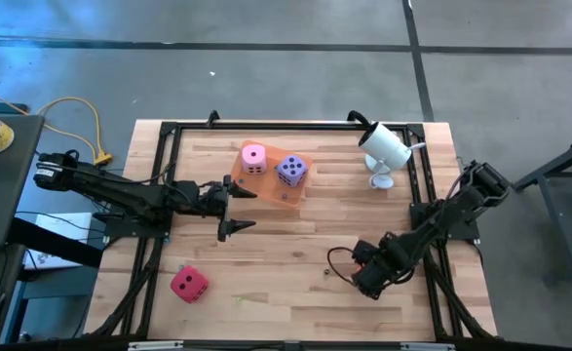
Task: Pick & Place Dice
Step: Put the large orange die into the orange bin
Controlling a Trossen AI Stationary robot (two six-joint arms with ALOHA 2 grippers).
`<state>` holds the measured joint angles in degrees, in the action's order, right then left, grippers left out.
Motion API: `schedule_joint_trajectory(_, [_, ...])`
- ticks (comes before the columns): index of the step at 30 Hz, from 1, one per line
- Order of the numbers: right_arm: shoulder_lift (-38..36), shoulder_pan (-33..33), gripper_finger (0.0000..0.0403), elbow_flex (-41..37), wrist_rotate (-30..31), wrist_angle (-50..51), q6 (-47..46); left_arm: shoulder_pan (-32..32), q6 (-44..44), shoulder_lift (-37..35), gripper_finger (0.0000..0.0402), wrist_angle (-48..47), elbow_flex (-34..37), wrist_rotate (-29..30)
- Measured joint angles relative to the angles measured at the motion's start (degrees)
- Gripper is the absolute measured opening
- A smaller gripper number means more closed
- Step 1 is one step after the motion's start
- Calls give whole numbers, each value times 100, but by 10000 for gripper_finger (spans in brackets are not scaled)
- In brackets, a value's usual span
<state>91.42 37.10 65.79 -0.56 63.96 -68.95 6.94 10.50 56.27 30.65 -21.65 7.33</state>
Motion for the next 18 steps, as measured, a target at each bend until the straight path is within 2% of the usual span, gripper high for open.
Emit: schedule_joint_trajectory(18, [-13, -137, 398, -1029, -290, -1693, 167, 0, -2, 2, 395, 92, -7, 0])
